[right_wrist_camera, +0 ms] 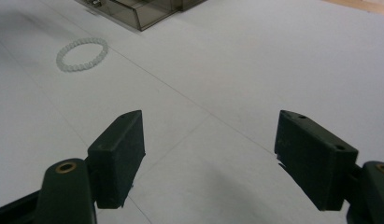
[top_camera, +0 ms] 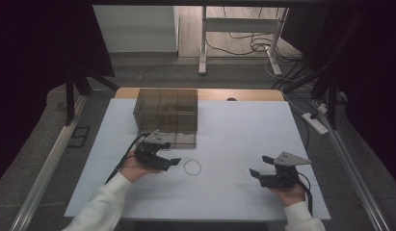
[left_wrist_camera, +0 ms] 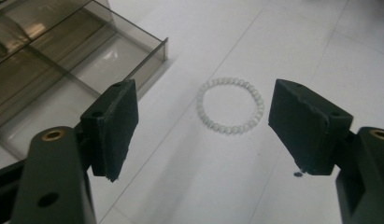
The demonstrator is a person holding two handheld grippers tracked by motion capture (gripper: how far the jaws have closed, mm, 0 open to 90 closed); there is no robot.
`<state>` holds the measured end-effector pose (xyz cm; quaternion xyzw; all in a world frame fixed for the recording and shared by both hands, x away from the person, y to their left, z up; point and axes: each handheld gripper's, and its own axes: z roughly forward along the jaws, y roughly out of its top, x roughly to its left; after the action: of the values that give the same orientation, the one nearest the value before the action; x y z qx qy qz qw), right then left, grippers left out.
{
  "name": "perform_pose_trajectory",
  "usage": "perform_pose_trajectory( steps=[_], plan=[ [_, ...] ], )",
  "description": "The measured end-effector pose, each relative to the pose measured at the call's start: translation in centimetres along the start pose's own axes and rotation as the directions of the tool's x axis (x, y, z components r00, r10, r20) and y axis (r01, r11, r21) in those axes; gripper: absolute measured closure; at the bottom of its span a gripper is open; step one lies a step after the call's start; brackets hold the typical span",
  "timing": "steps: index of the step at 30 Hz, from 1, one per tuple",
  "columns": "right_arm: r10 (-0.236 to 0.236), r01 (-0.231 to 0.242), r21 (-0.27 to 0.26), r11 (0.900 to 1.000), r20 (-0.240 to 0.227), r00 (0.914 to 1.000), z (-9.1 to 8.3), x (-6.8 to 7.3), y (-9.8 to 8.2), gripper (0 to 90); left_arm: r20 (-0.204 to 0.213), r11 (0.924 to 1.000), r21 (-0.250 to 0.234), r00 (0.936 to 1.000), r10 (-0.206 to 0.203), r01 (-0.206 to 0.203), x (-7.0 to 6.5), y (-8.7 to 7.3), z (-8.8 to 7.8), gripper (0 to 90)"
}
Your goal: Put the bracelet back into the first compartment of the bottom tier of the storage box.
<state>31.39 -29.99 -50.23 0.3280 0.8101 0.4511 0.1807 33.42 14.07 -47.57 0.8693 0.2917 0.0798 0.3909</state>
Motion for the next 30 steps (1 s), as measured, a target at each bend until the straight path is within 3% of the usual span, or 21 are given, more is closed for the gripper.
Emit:
perform_pose_trajectory(
  steps=[10,14,24,30],
  plan=[
    [-0.003,0.003,0.003,1.000,0.008,1.0000,-0.5,-0.1,-0.4,24.3,0.000,0.9996,0.026,1.0000,0.010,-0.010,-0.6,0.6,1.0,25.1],
    [-0.005,0.005,-0.004,1.000,0.006,1.0000,-0.2,-0.3,-0.2,24.3,-0.009,0.9995,0.029,0.9999,-0.007,0.007,-0.5,1.1,1.5,25.5],
    [-0.020,0.020,-0.001,1.000,0.008,0.9998,0.0,-0.2,0.0,24.3,-0.015,0.9962,0.086,0.9997,0.018,-0.016,-1.0,1.7,3.1,25.5],
    [-0.025,0.025,0.005,1.000,0.007,0.9997,0.2,-0.1,0.1,24.3,-0.029,0.9901,0.137,0.9990,0.035,-0.030,-1.0,2.1,4.2,25.9]
  ],
)
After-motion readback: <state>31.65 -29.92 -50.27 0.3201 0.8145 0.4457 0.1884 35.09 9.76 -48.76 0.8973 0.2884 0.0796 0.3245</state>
